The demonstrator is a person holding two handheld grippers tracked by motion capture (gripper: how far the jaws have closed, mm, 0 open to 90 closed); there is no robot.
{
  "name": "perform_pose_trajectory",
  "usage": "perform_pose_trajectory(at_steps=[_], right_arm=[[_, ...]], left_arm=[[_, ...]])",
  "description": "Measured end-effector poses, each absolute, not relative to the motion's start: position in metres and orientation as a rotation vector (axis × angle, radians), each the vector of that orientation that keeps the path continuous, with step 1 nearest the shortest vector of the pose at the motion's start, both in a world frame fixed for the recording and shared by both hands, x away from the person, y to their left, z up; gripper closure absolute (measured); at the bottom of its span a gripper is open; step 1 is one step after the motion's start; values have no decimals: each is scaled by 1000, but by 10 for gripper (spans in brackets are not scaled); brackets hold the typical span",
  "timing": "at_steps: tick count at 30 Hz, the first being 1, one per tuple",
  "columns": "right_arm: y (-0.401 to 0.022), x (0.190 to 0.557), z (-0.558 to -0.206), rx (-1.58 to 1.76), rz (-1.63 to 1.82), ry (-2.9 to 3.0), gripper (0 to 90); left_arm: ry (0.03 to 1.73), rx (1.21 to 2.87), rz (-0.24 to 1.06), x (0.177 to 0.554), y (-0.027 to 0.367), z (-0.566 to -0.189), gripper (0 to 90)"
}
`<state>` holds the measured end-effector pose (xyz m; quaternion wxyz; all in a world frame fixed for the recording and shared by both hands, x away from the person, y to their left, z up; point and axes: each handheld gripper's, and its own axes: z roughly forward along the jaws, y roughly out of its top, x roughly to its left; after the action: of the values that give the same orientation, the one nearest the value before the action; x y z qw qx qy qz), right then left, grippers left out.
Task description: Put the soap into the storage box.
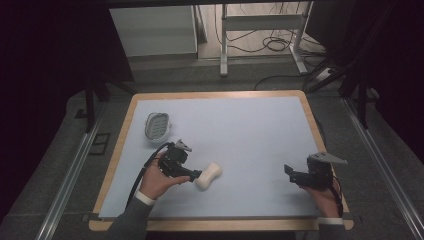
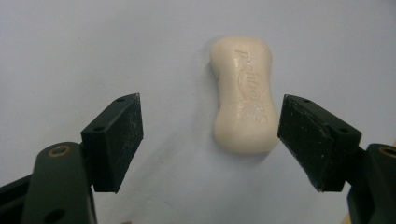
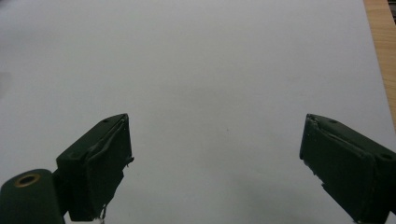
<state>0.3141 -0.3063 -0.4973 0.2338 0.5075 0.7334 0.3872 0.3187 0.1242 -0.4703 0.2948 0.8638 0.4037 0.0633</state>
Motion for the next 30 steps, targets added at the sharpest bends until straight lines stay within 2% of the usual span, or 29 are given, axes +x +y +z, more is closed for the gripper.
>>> perform_pose_trajectory(at_steps=[30], right_arm=[[-309, 315, -499, 1406, 1044, 2013, 88]], left_arm=[[1018, 2428, 167, 326, 72, -483, 243]])
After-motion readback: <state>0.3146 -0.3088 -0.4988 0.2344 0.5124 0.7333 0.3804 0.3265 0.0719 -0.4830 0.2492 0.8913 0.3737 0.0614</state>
